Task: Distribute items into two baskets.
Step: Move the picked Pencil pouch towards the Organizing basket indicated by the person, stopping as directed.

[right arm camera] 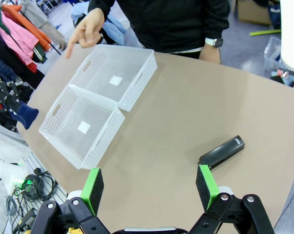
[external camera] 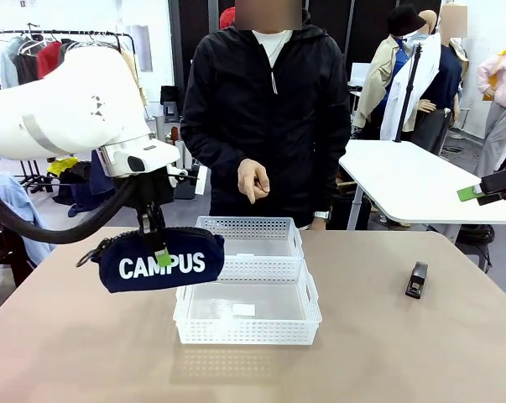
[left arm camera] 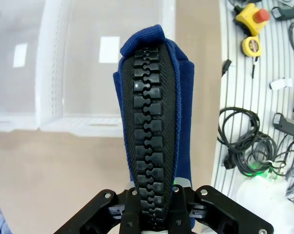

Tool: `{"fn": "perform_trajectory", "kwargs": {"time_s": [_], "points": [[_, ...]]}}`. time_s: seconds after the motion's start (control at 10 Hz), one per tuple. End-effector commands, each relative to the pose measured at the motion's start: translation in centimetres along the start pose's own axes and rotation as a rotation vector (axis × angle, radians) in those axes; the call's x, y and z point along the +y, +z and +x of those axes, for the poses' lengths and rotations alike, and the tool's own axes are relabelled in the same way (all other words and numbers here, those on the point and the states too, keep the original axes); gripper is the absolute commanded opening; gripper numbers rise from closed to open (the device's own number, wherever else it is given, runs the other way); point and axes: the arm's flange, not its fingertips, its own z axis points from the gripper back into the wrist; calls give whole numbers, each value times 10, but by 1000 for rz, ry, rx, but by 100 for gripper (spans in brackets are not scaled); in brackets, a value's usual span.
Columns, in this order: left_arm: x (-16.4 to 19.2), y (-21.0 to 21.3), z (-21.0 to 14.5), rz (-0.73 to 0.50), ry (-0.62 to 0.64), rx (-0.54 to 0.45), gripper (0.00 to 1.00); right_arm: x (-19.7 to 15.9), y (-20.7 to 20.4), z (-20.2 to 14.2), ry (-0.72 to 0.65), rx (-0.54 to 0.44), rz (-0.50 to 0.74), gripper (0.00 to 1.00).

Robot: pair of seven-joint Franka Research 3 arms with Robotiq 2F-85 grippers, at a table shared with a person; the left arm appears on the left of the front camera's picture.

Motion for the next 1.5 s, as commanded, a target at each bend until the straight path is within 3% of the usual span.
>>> {"fn": "perform_trajectory", "kwargs": {"time_s": [0.0, 0.4, 0.6, 0.8, 1.1, 1.4], "points": [[1, -6, 5, -53, -69, -27, 0, -1, -1, 1, 4, -19, 20, 100], [6, -17, 23, -61, -114, -23, 0, -1, -1, 1, 4, -19, 20, 100], [11, 21, -21, 29, -52, 157, 0, -1, -1, 1, 4, -19, 20, 100], [3, 50, -63, 61, 8, 228, 0, -1, -1, 1, 4, -19, 20, 100], [-11, 87, -99, 169, 104, 138, 0, -1, -1, 1, 4, -19, 20, 100], [-6, 86, -111, 147, 138, 146, 0, -1, -1, 1, 4, -19, 20, 100]]}}
